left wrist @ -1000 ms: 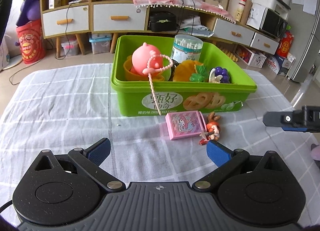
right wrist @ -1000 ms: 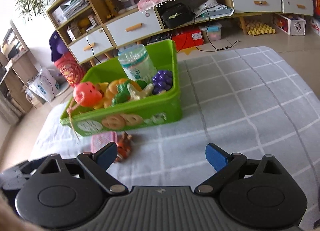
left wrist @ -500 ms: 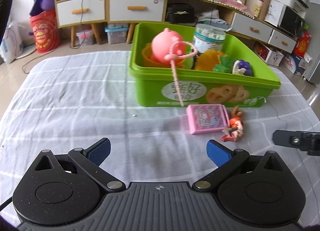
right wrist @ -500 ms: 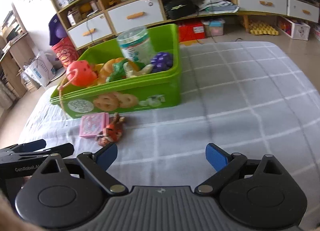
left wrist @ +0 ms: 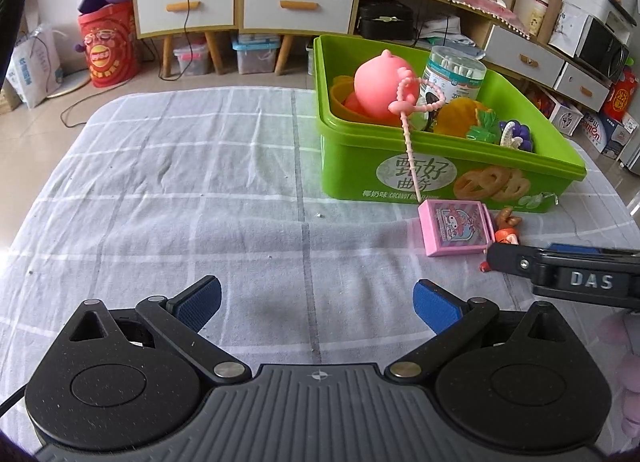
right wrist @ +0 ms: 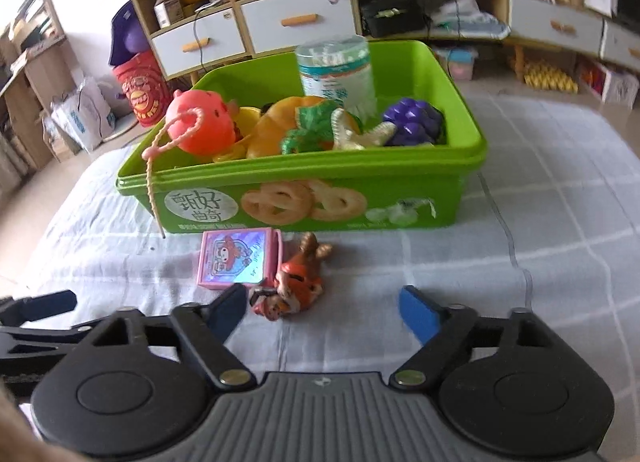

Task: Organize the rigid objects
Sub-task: 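Withdraw both tools from the bin toward the pink card box and orange fox toy, then grasp the orange fox toy with the right tool while the left tool approaches the pink card box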

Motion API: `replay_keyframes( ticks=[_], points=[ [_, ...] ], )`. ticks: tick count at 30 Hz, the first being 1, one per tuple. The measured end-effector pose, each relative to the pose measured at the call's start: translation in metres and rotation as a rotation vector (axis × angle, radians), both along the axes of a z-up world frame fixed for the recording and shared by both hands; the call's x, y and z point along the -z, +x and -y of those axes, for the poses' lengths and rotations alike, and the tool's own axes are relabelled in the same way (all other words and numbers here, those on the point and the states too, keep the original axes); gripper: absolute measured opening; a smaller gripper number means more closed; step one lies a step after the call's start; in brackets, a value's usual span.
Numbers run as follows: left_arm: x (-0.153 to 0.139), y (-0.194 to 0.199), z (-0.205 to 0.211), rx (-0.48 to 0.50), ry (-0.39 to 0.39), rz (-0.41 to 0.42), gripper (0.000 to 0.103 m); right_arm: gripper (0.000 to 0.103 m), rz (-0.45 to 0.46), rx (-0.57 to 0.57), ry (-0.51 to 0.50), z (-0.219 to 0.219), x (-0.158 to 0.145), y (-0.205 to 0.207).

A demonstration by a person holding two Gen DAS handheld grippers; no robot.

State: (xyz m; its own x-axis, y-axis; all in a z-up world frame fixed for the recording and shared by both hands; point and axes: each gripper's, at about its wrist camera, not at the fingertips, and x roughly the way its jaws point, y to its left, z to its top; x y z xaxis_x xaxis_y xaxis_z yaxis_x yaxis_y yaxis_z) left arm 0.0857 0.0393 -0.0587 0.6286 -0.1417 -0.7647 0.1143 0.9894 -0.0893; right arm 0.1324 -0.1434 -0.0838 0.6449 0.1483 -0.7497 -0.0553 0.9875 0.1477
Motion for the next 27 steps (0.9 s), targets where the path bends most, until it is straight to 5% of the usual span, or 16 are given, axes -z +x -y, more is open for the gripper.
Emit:
replay_keyframes(
  ticks=[6,27],
  points=[
    [0.001,0.004,0.006,0.006,0.005,-0.003,0.101,0.023,0.021,-0.046,-0.002,-0.006,-0.002,0.000],
    [0.015,0.006,0.066,0.066,-0.005,0.086,0.101,0.023,0.042,0.007,0.038,0.083,0.000,-0.028]
  ],
)
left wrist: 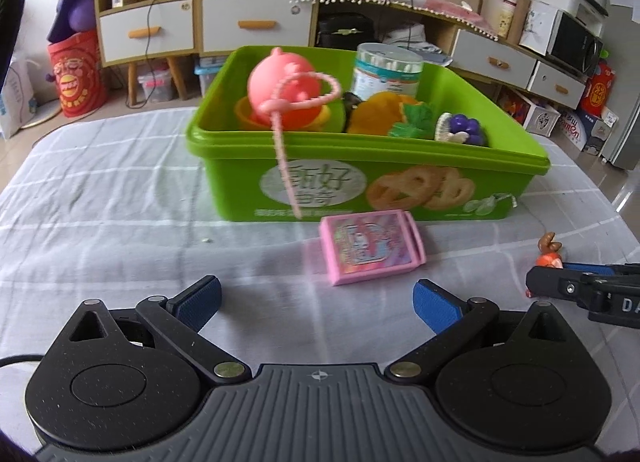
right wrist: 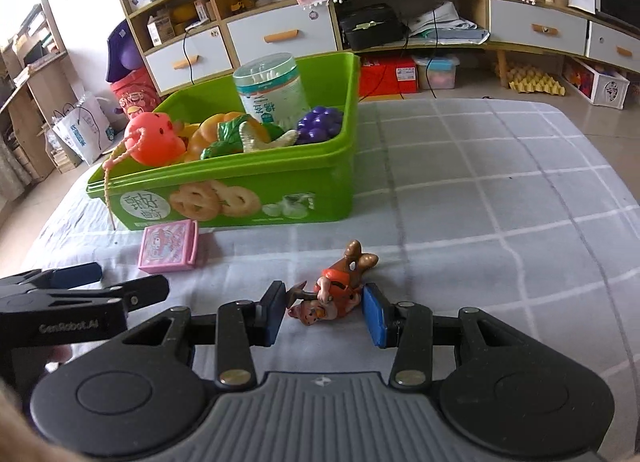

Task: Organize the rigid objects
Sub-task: 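Grasp the orange fox toy with the right tool while the left tool approaches the pink card box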

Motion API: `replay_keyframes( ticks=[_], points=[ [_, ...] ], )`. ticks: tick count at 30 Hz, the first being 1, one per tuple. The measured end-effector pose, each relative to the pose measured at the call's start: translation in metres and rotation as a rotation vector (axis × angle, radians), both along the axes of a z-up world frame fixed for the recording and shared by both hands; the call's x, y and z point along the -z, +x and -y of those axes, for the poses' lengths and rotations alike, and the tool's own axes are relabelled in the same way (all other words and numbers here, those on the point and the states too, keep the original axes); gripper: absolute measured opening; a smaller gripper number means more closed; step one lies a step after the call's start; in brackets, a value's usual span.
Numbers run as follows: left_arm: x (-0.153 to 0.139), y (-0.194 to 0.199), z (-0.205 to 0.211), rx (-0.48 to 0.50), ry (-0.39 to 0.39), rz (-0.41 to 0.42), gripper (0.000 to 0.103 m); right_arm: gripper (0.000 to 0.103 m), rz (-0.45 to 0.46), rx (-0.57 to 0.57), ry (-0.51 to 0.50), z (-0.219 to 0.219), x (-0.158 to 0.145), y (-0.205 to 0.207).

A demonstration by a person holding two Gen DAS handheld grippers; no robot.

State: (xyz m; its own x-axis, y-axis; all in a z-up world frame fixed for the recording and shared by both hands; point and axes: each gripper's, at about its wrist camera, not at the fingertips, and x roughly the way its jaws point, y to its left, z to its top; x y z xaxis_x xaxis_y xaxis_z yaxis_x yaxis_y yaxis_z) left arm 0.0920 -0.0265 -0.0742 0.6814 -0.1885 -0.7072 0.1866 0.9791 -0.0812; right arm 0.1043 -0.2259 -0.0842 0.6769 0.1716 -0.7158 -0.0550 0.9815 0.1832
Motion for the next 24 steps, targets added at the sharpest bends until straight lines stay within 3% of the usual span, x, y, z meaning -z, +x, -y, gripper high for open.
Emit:
replay_keyframes(
  ticks=[4,9,18,24],
  points=[
    [0.003,0.000,0.007,0.003,0.003,0.032,0.101,0.027,0.015,-0.013,0.040,0.009,0.002,-0.005],
    [0.005,0.004,0.014,-0.004,0.010,0.054,0.101,0.047,0.020,-0.035,0.059,0.006,0.003,-0.008],
    [0.008,0.003,0.031,0.014,0.044,0.090,0.097,0.050,0.027,-0.025,0.029,-0.005,0.004,-0.004],
    [0.005,0.003,0.032,0.013,0.045,0.102,0.082,0.050,0.035,-0.014,0.016,-0.007,0.005,-0.004]
  ],
)
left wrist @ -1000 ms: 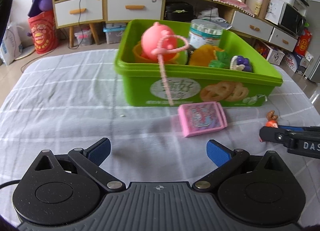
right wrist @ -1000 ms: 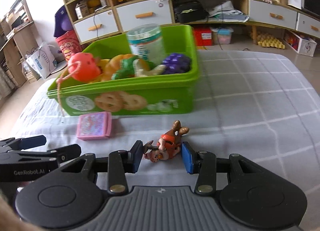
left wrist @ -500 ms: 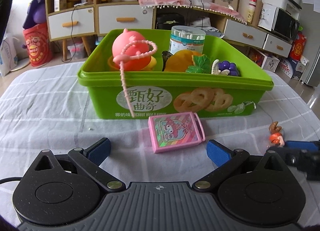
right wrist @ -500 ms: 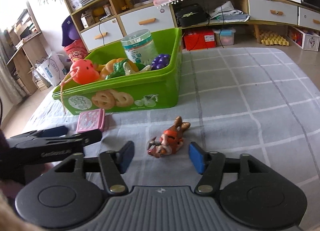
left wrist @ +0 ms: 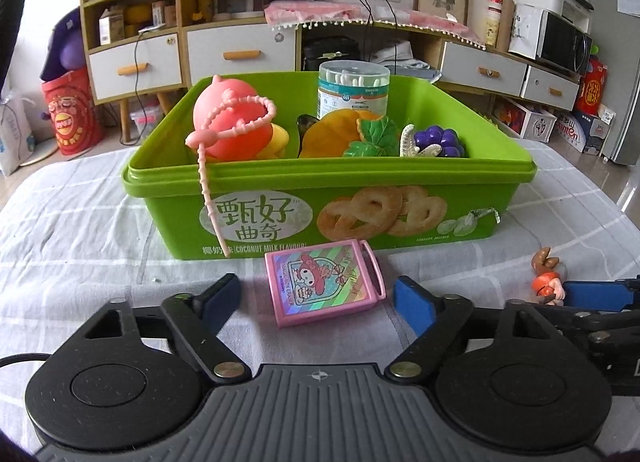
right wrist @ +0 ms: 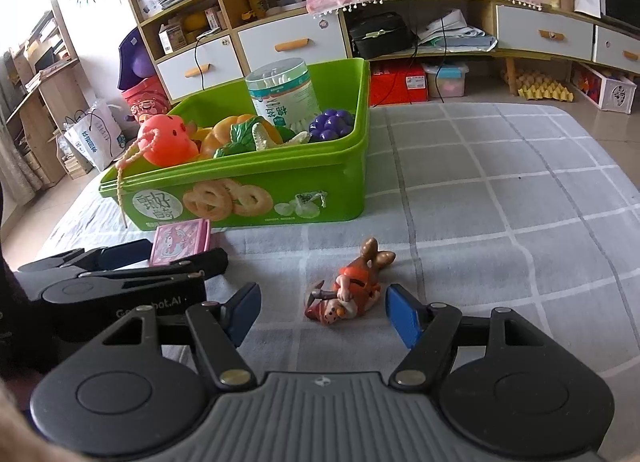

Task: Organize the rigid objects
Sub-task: 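Close the left tool on the pink card box while the right tool holds the fox, then carry the pink card box and orange fox toy over the green bin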

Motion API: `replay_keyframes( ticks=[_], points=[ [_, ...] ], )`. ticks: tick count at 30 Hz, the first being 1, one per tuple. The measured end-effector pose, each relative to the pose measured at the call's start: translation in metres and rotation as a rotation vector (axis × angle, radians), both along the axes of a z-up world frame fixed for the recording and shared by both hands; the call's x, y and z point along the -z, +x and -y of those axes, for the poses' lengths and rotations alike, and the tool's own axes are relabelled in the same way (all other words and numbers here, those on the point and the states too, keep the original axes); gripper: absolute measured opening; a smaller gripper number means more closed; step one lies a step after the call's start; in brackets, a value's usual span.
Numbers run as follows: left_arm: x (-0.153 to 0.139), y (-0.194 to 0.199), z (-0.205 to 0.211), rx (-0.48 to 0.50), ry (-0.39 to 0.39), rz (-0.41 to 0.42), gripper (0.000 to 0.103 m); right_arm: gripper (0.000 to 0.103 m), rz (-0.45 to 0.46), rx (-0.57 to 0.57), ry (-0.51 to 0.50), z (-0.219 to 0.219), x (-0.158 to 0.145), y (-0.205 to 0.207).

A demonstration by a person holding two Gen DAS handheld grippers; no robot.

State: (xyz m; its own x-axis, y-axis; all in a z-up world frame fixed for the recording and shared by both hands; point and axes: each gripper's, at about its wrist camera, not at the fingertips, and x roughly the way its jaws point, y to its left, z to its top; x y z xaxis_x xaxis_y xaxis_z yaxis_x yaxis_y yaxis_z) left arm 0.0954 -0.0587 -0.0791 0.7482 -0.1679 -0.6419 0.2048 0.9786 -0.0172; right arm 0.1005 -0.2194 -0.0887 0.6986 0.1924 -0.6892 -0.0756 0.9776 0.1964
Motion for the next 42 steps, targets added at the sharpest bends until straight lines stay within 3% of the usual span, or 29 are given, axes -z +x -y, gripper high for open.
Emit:
replay_keyframes(
  ticks=[4,16,23,42],
  points=[
    [-0.002,0.000,0.001,0.010,-0.003,0.003,0.065,0.050,0.002,0.010,-0.007,-0.001,0.000,0.001],
    [-0.006,0.000,-0.002,0.011,-0.017,-0.024,0.065,0.049,0.003,0.022,-0.022,-0.007,-0.001,0.004],
    [-0.009,-0.002,-0.006,0.012,-0.030,-0.041,0.065,0.023,-0.010,0.016,-0.038,-0.012,-0.003,0.009],
    [-0.039,-0.005,-0.024,-0.022,-0.111,-0.077,0.065,0.023,-0.078,0.057,0.040,-0.016,-0.031,0.010]
  ],
)
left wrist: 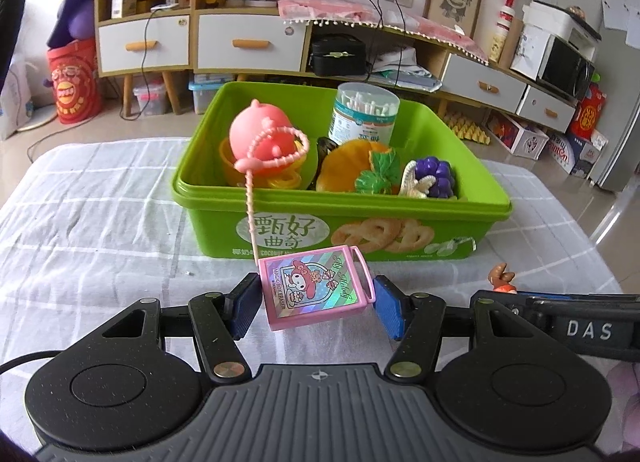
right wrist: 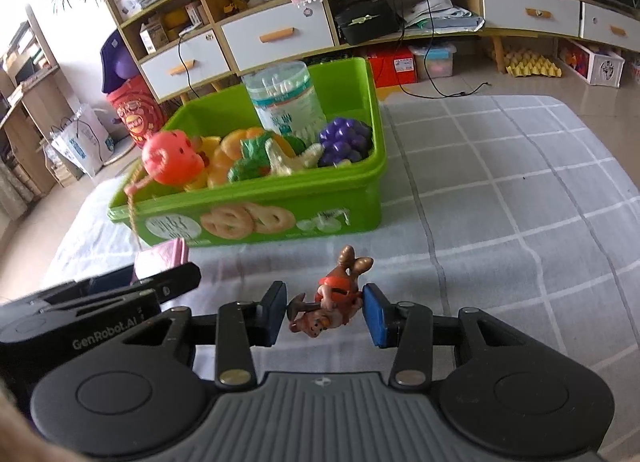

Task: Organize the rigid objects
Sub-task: 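Carry the pink card box and orange fox toy over the green bin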

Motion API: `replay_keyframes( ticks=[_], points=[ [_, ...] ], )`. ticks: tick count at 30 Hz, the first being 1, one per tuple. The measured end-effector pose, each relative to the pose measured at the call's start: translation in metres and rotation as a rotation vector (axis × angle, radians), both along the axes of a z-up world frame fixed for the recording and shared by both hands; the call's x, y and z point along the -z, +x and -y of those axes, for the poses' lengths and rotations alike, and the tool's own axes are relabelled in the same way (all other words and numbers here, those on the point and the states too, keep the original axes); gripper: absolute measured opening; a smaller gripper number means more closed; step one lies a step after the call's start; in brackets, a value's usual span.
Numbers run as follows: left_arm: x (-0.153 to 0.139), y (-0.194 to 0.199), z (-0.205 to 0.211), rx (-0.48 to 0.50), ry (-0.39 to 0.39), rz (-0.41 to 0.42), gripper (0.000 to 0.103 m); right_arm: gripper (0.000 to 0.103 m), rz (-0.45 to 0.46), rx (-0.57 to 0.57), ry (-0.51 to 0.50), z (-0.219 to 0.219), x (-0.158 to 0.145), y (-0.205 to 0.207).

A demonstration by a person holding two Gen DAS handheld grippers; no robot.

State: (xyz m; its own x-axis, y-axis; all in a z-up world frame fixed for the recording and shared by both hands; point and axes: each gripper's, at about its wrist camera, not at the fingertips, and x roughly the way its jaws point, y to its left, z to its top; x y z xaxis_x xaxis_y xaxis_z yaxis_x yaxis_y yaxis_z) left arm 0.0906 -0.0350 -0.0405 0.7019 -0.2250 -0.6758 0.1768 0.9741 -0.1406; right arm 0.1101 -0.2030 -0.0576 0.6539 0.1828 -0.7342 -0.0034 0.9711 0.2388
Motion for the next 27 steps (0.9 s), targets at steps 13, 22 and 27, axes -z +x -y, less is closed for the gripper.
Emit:
replay_keyframes(
  ticks=[13,22,27],
  points=[
    [-0.024,0.002,-0.009,-0.022,-0.080,0.014,0.065,0.023,0.031,0.037,0.106,0.004,-0.031,0.008],
    [-0.044,0.018,-0.009,-0.031,-0.120,0.056,0.065,0.023,0.083,0.145,0.239,0.027,-0.051,0.027],
    [-0.046,0.041,0.005,0.022,-0.112,0.054,0.065,0.023,0.097,0.199,0.355,0.036,-0.050,0.046]
  ],
)
